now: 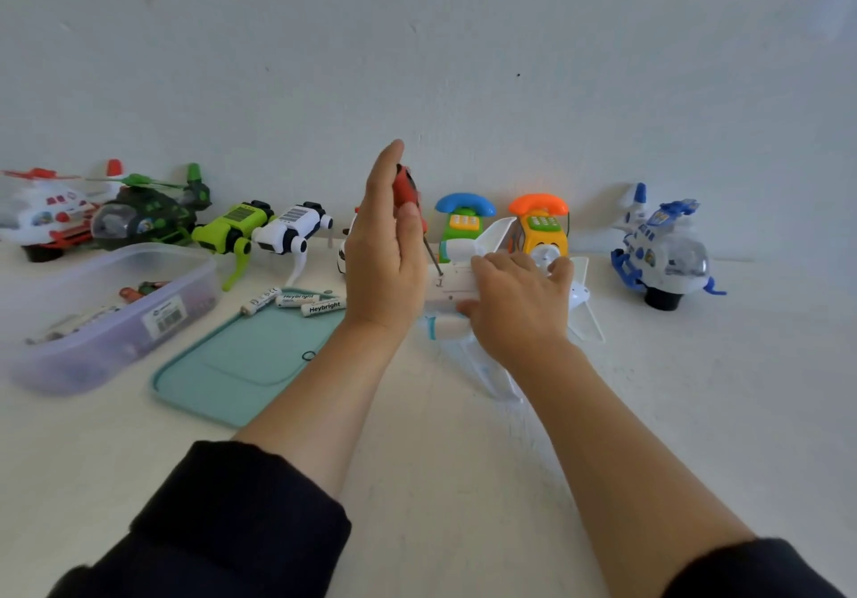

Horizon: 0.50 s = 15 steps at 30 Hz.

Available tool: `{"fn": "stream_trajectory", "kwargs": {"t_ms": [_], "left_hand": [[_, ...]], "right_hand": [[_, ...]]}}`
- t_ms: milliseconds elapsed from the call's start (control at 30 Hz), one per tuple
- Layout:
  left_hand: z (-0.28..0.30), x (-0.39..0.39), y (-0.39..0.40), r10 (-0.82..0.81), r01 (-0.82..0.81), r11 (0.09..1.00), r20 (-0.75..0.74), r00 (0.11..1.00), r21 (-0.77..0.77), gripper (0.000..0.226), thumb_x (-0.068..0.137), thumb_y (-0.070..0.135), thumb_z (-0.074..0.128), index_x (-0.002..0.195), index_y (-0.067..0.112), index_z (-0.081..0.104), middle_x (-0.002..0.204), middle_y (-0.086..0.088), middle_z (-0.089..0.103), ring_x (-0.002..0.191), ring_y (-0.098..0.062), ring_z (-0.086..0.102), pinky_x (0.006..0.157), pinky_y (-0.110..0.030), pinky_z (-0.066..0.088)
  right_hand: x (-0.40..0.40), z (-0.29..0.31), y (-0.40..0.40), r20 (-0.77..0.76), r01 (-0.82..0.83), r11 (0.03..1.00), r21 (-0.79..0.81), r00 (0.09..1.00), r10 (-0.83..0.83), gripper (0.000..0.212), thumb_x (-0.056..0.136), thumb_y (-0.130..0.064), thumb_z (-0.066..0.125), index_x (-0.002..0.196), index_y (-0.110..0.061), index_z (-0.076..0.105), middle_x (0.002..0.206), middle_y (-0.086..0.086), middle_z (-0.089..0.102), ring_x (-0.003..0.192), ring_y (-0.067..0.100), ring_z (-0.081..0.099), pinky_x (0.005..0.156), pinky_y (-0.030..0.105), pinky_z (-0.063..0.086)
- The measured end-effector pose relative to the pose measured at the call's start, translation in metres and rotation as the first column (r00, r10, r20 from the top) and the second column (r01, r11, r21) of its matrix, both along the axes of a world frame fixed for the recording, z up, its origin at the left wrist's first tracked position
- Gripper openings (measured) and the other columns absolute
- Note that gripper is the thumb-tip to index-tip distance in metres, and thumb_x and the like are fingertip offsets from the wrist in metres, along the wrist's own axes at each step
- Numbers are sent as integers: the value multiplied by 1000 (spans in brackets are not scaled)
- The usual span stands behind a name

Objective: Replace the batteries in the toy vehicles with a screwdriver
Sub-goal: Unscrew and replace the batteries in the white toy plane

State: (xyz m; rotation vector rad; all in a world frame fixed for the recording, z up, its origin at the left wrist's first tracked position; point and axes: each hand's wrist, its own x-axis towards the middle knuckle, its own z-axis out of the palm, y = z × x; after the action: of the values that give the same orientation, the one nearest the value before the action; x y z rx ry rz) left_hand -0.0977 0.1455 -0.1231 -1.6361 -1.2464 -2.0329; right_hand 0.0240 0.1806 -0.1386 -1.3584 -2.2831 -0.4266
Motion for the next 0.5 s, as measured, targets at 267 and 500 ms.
{"fn": "stream_trajectory", "kwargs": {"t_ms": [267, 500], "left_hand": [[4, -13, 8, 97, -100, 994, 74, 992, 36, 28, 89, 21, 58, 117, 16, 53, 80, 17, 51, 67, -12, 58, 67, -23, 50], [12, -14, 8, 0, 3, 1000, 119, 993, -31, 43, 94, 14, 36, 135, 20, 46, 100, 8, 56, 87, -17, 63, 82, -40, 55]], "right_hand": [[-1, 3, -6, -33, -9, 999, -30, 999, 8, 27, 90, -25, 56, 115, -17, 53, 120, -1, 55, 120, 22, 40, 101, 47, 20], [-6, -1, -7, -40, 45, 998, -40, 998, -47, 25, 87, -18, 57, 112, -18, 53, 118, -2, 55, 119, 22, 40, 102, 48, 21]]}}
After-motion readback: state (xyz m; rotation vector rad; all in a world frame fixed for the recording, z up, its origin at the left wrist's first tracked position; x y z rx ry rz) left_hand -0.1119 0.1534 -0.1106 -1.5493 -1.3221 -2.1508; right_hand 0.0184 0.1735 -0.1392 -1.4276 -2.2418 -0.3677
